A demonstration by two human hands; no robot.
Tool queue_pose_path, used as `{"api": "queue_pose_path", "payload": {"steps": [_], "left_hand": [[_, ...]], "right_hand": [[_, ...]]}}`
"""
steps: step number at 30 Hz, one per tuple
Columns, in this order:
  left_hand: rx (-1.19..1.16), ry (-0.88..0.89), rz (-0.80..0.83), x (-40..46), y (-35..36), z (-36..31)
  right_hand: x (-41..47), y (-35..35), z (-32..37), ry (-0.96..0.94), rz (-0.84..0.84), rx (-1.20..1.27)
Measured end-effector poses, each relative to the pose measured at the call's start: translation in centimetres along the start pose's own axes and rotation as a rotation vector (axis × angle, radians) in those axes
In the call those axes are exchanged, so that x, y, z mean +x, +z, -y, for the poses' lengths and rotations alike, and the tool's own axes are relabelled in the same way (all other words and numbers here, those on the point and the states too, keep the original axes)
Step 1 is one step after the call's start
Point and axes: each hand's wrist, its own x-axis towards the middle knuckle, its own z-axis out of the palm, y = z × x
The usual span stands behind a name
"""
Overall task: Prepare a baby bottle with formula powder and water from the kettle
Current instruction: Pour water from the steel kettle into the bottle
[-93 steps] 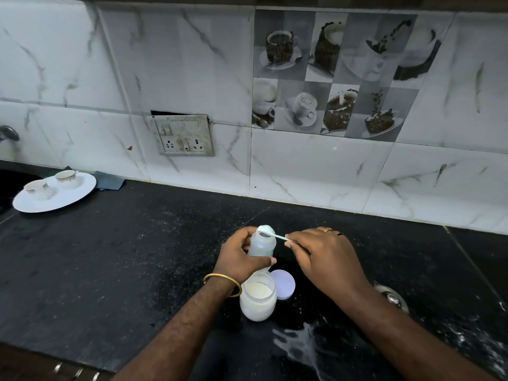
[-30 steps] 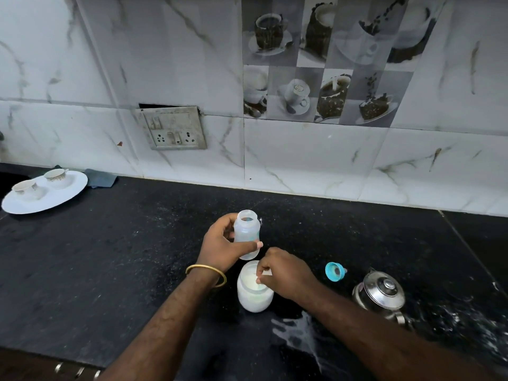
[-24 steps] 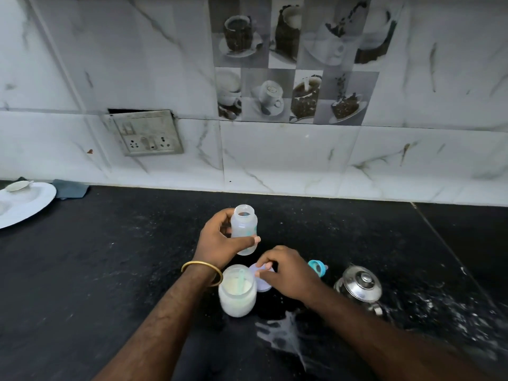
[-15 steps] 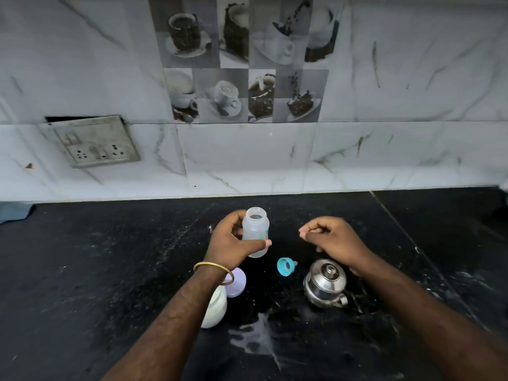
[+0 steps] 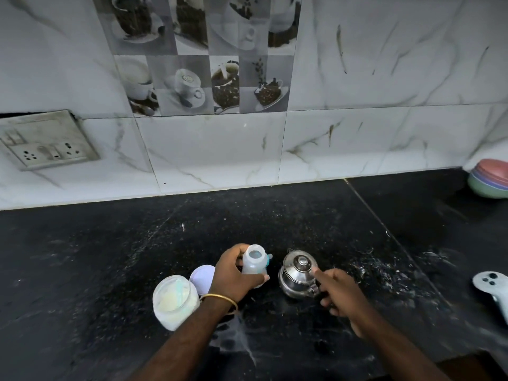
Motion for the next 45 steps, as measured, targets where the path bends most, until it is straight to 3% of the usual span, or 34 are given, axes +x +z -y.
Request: {"api": "queue_pose_path", "payload": {"steps": [9,17,28,31,38,45], "left_hand": [[0.051,-0.042,0.030,-0.5,0.9,1.7],[0.053,-0.100,0.086,-0.8,2.0,3.1],[0.079,-0.087,0.294,-0.4,2.0,3.1],[0.084,-0.033,0.277,-0.9,2.1,3.6],[0.058,-0.137,-0.002,-2.8,3.9,4.2],[0.012,-0.083,0.149,-2.0,2.7,4.6]], "right_hand": [[-1.5,0.9,-1.5,0.064,0.143,0.060],[-1.4,1.7,-1.8,0.086,0.108,0.133],[-1.1,1.3,-1.7,0.044,0.126,0.065],[-1.0,1.0,-1.6,0.016,0.140,0.007],[-0.2,0.1,-1.3,0.034,0.136,0.011],[1.0,-1.1,-1.6,0.039,0.183,0.020]]}}
